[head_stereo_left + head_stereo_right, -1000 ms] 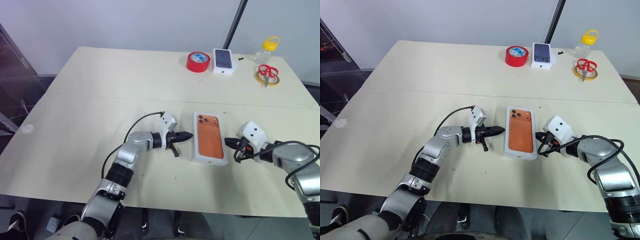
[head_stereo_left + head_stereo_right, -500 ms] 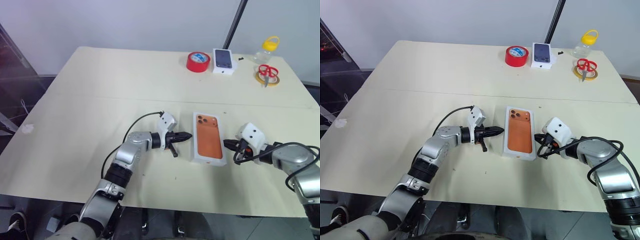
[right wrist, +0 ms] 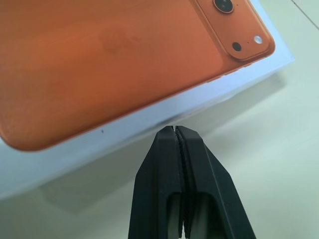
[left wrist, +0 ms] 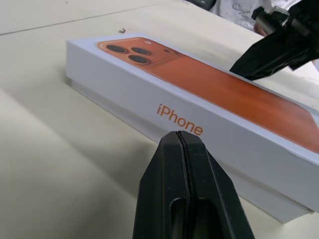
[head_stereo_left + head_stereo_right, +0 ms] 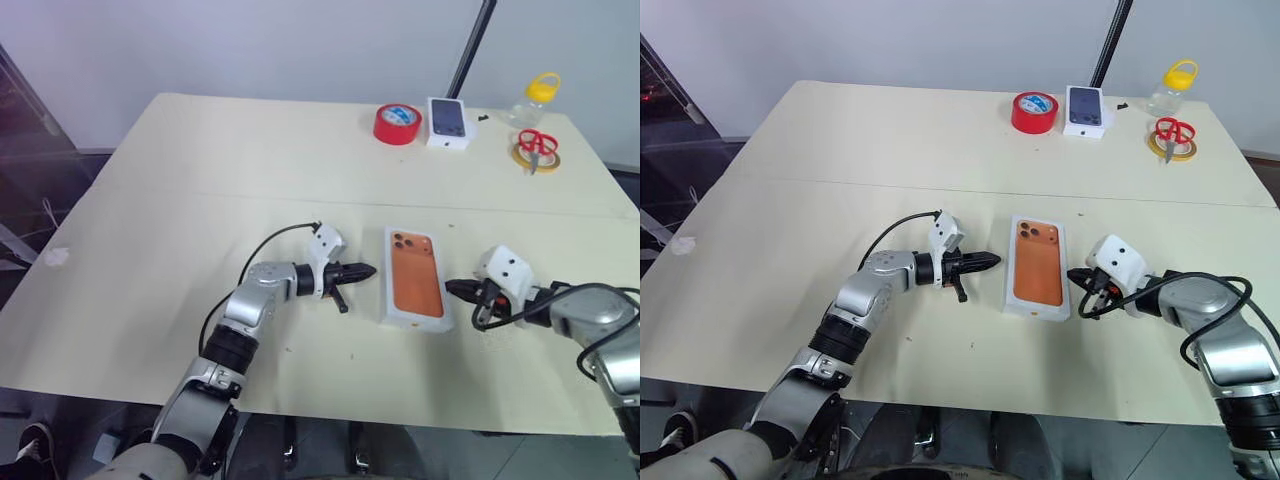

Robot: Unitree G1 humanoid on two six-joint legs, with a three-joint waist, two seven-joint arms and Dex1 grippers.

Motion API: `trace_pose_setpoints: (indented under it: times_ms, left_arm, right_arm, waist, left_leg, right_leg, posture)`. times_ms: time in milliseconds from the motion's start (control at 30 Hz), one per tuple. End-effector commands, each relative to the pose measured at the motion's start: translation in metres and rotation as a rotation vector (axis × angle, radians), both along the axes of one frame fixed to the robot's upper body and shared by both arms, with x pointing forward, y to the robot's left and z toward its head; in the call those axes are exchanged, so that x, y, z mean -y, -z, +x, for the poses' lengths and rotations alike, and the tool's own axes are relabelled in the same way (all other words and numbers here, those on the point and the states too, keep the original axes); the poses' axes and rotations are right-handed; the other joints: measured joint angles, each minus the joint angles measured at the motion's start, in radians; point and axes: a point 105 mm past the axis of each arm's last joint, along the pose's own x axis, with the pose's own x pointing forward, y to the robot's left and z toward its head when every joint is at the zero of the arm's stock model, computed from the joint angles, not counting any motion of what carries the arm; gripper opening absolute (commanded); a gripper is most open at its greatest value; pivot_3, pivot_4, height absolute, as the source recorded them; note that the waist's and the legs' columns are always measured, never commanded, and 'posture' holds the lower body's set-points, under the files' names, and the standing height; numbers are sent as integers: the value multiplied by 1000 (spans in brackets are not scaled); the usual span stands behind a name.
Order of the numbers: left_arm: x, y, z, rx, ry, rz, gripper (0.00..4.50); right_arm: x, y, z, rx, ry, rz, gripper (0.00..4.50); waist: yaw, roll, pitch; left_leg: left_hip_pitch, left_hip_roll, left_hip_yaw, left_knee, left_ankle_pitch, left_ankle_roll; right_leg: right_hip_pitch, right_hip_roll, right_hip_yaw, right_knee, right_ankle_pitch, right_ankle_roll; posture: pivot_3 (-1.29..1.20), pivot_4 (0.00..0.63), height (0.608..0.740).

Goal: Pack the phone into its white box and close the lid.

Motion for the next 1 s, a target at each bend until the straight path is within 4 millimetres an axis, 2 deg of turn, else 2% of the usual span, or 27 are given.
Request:
trace_pose_setpoints:
  times_ms: [33,100,200,333,433,500,600,700,800,833,867,900,967,1000]
  left_arm:
    - [0,-26,10,48,-9,-61,0]
    - [4,-37,15,59,-11,-88,0]
    - [19,-53,21,102,7,-108,0]
    - [45,-61,26,123,50,-120,0]
    - [61,-45,23,120,84,-61,0]
    - [65,-23,21,99,96,27,0]
    - [62,6,14,133,142,171,0]
    - [57,12,13,139,148,185,0]
    - [53,10,15,125,148,163,0]
    - [52,7,15,95,152,137,0]
    - [50,2,14,77,161,102,250]
    - [49,-5,14,71,169,65,536]
    - [43,-19,20,88,143,13,1294]
    - [38,-27,22,107,131,-8,1880]
  right_arm:
    - [13,-24,3,73,12,-27,60]
    - [17,-33,7,99,35,-9,60]
    - [16,-41,8,112,34,44,60]
    - [-11,-48,1,97,-36,208,60]
    - [-33,-37,-12,24,-99,263,60]
    - [-47,-22,-20,-19,-128,254,60]
    - [-49,7,-23,-54,-109,123,60]
    - [-41,25,-20,-61,-69,6,60]
    - [-43,20,-16,-40,-53,34,60]
    - [-45,14,-13,-47,-37,91,60]
    - [-48,6,-11,-61,-31,164,17]
    - [-50,-3,-8,-68,-24,238,271]
    - [-52,-23,0,-32,-14,346,861]
    - [-52,-31,3,0,-14,363,1432]
  waist:
    - [0,0,0]
    - [0,0,0]
    - [2,0,0]
    - [1,-1,0]
    - [1,0,0]
    - [-1,-1,0]
    - [-1,0,0]
    - [-3,-1,-2]
    - [-2,-3,-4]
    - [-2,-3,-4]
    - [-3,-3,-4]
    - [-4,-3,-4]
    - [-4,-3,-3]
    - [-4,-2,-3]
  left_leg:
    - [0,0,0,0,0,0]
    - [0,0,0,1,0,0]
    - [-1,0,0,1,0,0]
    - [-1,0,0,2,-1,1]
    - [-1,0,0,2,-1,1]
    - [-1,0,0,2,-1,2]
    - [-1,0,0,2,-1,2]
    - [0,0,0,2,-1,2]
    - [1,0,0,2,-1,2]
    - [1,0,0,2,-1,2]
    - [1,0,0,2,-1,2]
    - [1,0,0,3,-1,2]
    - [1,1,-1,2,-1,2]
    - [0,1,-1,2,-1,2]
  right_leg:
    - [0,0,0,0,0,0]
    - [0,0,0,0,0,0]
    - [0,0,0,0,0,0]
    - [1,0,0,0,0,0]
    - [1,0,0,0,0,1]
    - [1,0,-1,0,0,1]
    - [0,1,-1,0,0,0]
    - [1,0,-1,0,0,0]
    - [2,0,-2,0,-2,-3]
    - [3,0,-1,0,-2,-3]
    - [3,0,-1,0,-2,-3]
    - [3,0,-1,0,-2,-3]
    - [2,0,-1,0,-1,-2]
    - [2,0,-1,0,0,-1]
  posture:
    - [0,150,735]
    - [0,150,735]
    - [0,150,735]
    - [0,150,735]
    - [0,150,735]
    - [0,150,735]
    - [0,150,735]
    - [0,150,735]
    - [0,150,735]
    - [0,150,735]
    - [0,150,735]
    - [0,150,735]
    - [0,150,735]
    - [0,150,735]
